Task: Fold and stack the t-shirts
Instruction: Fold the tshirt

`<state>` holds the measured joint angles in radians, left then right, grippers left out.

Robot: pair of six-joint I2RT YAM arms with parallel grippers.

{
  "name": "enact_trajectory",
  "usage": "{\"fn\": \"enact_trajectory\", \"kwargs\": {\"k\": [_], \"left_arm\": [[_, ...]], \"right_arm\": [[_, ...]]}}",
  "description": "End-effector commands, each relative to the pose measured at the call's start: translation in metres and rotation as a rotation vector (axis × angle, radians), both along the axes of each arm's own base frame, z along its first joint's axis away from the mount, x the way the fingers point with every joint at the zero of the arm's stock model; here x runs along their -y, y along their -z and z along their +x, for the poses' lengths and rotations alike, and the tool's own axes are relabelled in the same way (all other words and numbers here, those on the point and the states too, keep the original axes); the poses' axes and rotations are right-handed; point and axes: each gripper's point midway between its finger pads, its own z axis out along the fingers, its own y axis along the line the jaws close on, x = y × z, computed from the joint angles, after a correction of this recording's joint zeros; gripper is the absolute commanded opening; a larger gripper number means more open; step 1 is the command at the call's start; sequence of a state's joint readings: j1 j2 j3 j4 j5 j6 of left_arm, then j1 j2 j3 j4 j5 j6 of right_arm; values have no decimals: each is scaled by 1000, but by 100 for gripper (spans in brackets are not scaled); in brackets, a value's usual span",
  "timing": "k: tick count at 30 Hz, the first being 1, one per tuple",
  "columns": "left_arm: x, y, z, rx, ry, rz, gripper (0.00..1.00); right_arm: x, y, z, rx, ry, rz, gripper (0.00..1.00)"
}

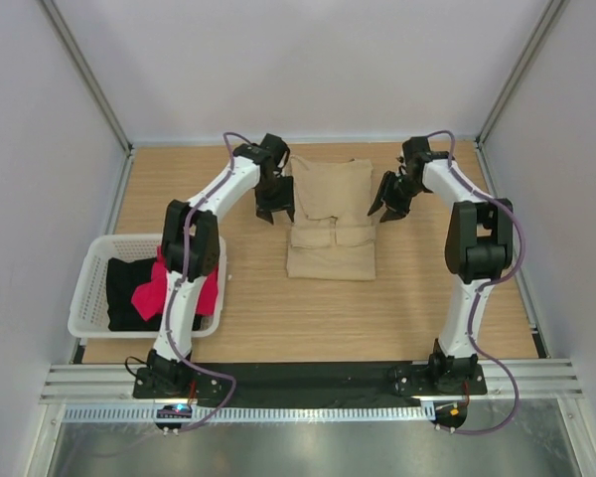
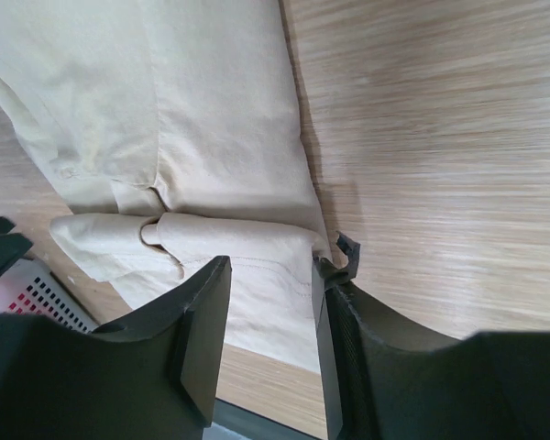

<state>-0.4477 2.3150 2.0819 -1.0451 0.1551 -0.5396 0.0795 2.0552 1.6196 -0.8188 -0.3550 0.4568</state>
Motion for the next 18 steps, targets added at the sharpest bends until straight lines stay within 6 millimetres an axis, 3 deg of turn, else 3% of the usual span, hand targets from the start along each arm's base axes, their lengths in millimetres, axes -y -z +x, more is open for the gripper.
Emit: {"fn": "enact_trajectory", "kwargs": {"k": [1, 2, 3, 5, 6, 7, 10, 14, 18], "left_arm": [[-21, -67, -1, 126, 1, 14, 59], [-26, -60, -14, 92, 5, 22, 59], [-29, -71, -24, 107, 8, 8, 58], [-30, -75, -36, 123, 18, -12, 58], [-36, -59, -56, 69, 24, 0, 57], [-38, -72, -64, 97, 27, -18, 57], [-40, -61, -92, 56, 42, -46, 54], [-16, -48, -113, -8, 64, -179, 52], [19, -46, -106, -11, 45, -334, 50]], "right_arm": [[8, -45, -5, 77, -41, -130, 48], [-6, -52, -15, 89, -84, -144, 48], [-15, -53, -24, 83, -108, -160, 49], [-26, -45, -42, 70, -132, -229, 49], [-53, -49, -51, 103, -165, -233, 49], [-63, -46, -56, 110, -168, -240, 49], [-86, -26, -65, 118, -125, -292, 48], [-102, -13, -59, 157, -125, -344, 48], [-100, 4, -56, 131, -117, -387, 48]]}}
